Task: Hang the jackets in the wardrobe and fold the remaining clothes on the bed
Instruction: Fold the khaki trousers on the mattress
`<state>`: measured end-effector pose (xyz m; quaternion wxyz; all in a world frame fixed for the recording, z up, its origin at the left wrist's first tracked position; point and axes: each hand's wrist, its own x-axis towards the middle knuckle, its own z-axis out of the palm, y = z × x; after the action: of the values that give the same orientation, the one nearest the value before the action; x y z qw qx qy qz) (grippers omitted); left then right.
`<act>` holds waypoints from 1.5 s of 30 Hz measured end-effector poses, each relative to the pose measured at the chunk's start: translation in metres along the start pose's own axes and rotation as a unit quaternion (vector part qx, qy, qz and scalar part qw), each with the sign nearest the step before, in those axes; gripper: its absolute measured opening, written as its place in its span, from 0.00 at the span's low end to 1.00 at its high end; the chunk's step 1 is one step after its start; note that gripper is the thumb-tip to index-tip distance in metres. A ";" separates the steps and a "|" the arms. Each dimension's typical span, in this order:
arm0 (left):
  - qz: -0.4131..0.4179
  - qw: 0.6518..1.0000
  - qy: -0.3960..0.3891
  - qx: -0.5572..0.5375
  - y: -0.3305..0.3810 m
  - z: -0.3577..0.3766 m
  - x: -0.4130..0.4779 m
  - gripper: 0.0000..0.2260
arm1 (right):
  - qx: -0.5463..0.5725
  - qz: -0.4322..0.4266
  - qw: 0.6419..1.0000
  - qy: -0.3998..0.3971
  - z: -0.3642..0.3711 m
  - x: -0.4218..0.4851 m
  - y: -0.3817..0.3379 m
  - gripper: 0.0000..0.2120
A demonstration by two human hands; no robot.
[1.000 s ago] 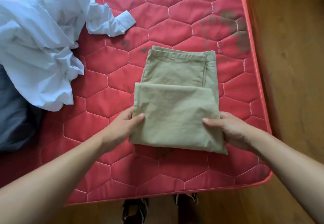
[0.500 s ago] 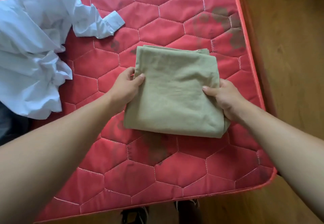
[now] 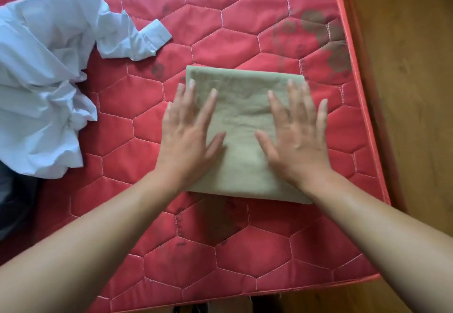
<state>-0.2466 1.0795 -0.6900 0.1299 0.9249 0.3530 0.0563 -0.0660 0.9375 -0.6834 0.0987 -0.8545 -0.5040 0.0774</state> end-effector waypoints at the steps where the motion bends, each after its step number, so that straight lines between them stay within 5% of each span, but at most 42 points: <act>1: 0.033 0.998 -0.035 0.037 -0.001 0.008 -0.005 0.34 | -0.022 -0.020 0.999 -0.033 0.009 0.001 0.000 0.37; 10: 0.038 0.992 -0.111 0.046 -0.013 0.036 0.002 0.34 | -0.042 -0.017 0.995 -0.093 0.042 0.007 0.012 0.39; 22: 0.058 0.993 -0.088 0.055 -0.019 0.042 -0.050 0.32 | -0.060 -0.095 0.989 -0.095 0.048 -0.043 0.010 0.41; 28: 0.088 0.993 -0.018 0.081 -0.007 0.024 0.044 0.32 | -0.002 -0.051 0.999 0.017 0.029 0.028 0.014 0.31; 32: 0.047 0.987 -0.116 0.098 -0.006 0.040 0.098 0.30 | -0.040 0.017 0.997 -0.067 0.045 0.072 0.018 0.35; 40: 0.051 0.976 -0.188 0.097 0.000 0.002 0.080 0.31 | -0.070 -0.021 0.989 -0.126 0.013 0.056 0.016 0.40; 45: 0.065 0.915 -0.392 0.076 -0.003 -0.022 0.039 0.21 | -0.120 -0.100 0.947 -0.282 -0.012 0.017 0.011 0.36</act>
<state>-0.2235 1.1123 -0.6692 0.1826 0.9009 0.2160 -0.3292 -0.0454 0.9460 -0.6748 -0.1437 -0.7484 -0.5999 0.2436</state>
